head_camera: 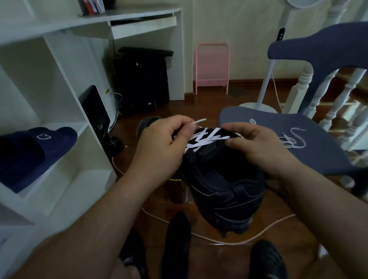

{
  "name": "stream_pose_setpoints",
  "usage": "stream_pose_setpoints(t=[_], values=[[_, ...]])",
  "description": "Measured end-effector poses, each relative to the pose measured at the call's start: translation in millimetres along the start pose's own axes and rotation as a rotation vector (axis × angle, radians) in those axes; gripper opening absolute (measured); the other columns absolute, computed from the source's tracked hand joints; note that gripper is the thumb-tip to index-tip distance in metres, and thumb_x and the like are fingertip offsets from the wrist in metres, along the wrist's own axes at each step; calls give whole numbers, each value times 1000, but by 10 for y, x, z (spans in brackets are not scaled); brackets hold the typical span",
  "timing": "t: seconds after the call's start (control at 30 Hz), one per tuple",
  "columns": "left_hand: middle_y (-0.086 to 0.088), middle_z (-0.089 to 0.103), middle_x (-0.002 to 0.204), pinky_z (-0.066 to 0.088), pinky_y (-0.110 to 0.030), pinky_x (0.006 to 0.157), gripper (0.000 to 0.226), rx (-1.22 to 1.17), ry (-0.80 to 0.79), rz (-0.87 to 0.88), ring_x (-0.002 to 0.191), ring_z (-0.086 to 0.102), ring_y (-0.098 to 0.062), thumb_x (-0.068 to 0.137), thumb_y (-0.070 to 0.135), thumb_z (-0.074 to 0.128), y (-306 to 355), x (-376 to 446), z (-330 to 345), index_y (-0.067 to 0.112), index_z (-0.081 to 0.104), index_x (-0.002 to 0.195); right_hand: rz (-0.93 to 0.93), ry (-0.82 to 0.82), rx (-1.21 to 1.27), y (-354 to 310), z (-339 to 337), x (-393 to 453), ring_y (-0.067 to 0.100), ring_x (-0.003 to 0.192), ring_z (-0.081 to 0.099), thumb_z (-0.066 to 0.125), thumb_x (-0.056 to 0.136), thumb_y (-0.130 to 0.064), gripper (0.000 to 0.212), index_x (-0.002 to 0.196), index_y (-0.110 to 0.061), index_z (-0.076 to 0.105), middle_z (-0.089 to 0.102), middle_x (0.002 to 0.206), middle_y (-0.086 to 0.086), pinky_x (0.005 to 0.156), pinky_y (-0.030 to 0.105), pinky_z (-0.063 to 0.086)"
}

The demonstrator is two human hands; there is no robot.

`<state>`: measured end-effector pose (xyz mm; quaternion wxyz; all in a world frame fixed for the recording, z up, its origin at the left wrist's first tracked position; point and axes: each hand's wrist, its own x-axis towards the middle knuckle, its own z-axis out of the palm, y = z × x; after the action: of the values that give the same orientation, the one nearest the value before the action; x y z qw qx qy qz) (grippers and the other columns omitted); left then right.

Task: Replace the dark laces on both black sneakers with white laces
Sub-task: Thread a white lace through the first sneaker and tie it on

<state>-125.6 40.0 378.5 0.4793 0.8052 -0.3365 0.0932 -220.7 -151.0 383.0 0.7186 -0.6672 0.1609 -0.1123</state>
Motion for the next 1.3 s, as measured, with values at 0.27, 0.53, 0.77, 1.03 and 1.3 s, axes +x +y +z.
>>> stream_pose_setpoints(t=[0.27, 0.53, 0.77, 1.03, 1.3], values=[[9, 65, 85, 46, -35, 80, 24, -74, -2, 166, 91, 60, -16, 103, 30, 54, 59, -108, 9, 20, 71, 89, -11, -2, 175, -34, -42, 3, 13, 80, 77, 55, 89, 21, 46, 110, -17, 71, 80, 93, -1, 65, 21, 59], [5, 64, 85, 47, -37, 80, 28, -64, 201, 309, 88, 59, -21, 106, 24, 50, 117, -208, 95, 11, 69, 89, -58, -67, 257, -36, -85, 31, 10, 66, 63, 41, 81, 34, 51, 87, -14, 55, 66, 71, -3, 62, 18, 54], [15, 70, 95, 48, -47, 82, 29, -4, 49, 256, 93, 61, -13, 106, 33, 48, 170, -199, 108, 26, 76, 108, -298, -11, 51, -91, -72, -56, 9, 66, 61, 47, 78, 37, 48, 78, -11, 51, 63, 65, -2, 72, 21, 57], [6, 57, 93, 40, -38, 87, 33, 94, -18, 362, 96, 49, -9, 104, 39, 48, 212, -277, 201, 27, 78, 112, -530, 82, -100, -198, -44, -207, 15, 97, 74, 69, 81, 22, 40, 92, -16, 64, 78, 98, -2, 85, 30, 61], [3, 57, 76, 39, -37, 81, 28, 242, 105, 687, 83, 49, -16, 99, 28, 60, 247, -285, 228, 14, 81, 88, -714, 191, -274, -251, -33, -315, 15, 96, 74, 76, 79, 13, 35, 94, -18, 67, 76, 98, 1, 87, 29, 60]])
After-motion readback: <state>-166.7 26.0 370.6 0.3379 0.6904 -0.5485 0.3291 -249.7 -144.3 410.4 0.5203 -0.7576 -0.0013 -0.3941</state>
